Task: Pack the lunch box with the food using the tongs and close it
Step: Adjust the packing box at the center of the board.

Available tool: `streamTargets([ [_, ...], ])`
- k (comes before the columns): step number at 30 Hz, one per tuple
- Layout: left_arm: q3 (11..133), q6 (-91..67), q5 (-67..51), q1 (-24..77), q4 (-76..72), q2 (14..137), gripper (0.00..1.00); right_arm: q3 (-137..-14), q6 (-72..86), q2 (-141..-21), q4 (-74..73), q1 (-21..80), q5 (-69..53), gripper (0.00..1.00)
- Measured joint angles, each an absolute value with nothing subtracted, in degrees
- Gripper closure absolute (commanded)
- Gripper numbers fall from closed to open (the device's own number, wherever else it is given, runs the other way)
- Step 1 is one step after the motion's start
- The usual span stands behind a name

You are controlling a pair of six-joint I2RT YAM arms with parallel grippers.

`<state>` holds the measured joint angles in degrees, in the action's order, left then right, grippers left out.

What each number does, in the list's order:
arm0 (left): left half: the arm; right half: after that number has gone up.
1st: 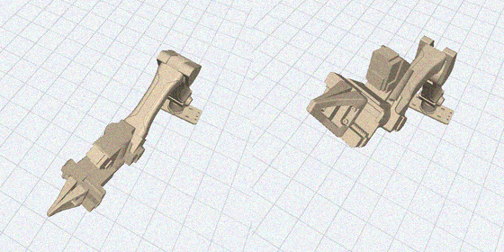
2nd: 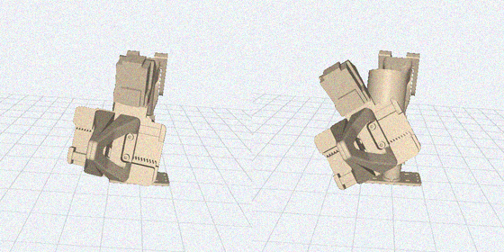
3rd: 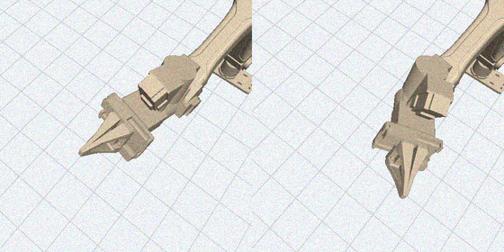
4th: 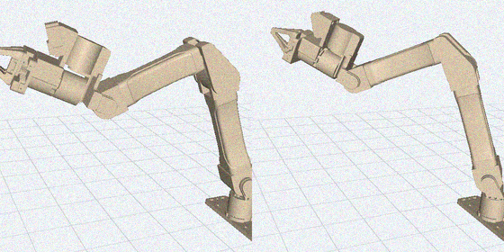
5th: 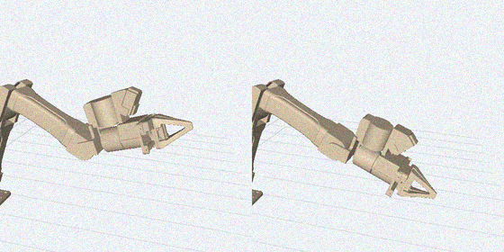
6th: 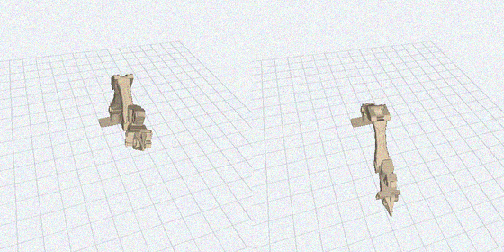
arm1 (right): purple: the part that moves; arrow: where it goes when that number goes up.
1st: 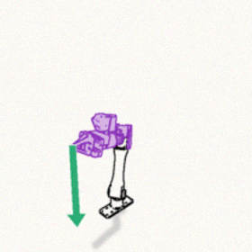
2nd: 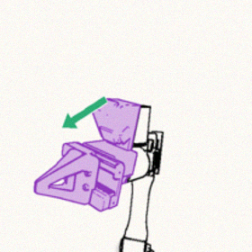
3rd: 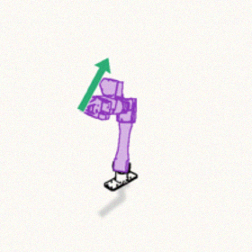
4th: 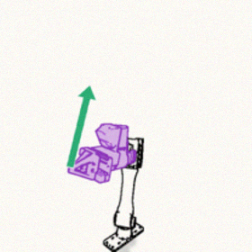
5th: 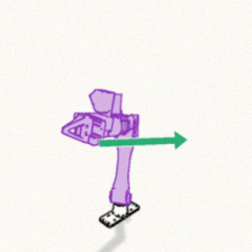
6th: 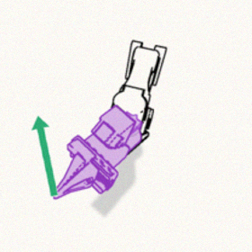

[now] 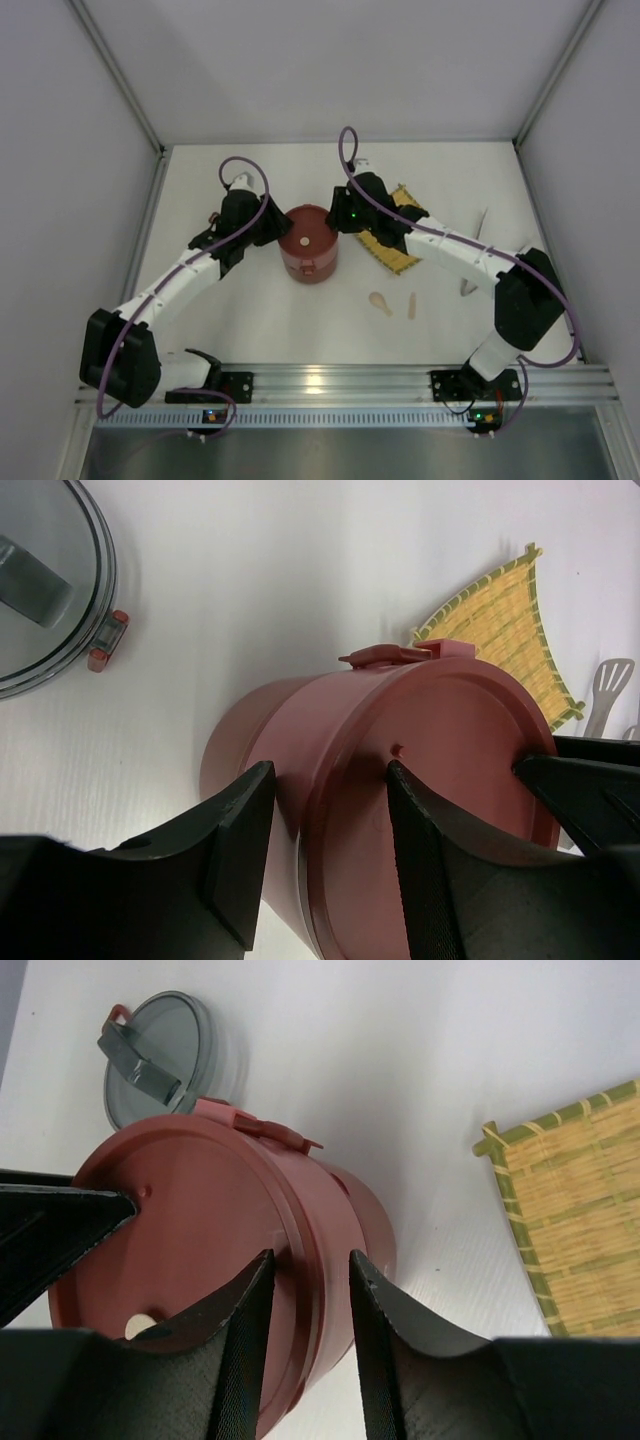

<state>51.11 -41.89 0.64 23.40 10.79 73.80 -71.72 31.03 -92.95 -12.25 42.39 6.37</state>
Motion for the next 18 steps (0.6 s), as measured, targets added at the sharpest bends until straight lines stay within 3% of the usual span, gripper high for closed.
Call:
streamTargets([
  [6, 51.2, -42.9, 0.9, 23.6, 10.6, 74.1, 0.48, -72.6, 30.0, -91.7, -16.3, 41.6, 7.8, 0.68],
  [13, 51.2, -43.9, 0.9, 24.0, 10.3, 74.4, 0.48, -72.9, 28.5, -88.0, -19.6, 41.5, 7.6, 0.89],
  [18, 51.3, -44.2, 0.9, 24.0, 10.3, 74.4, 0.49, -73.3, 28.0, -84.9, -19.7, 40.7, 6.7, 0.96],
])
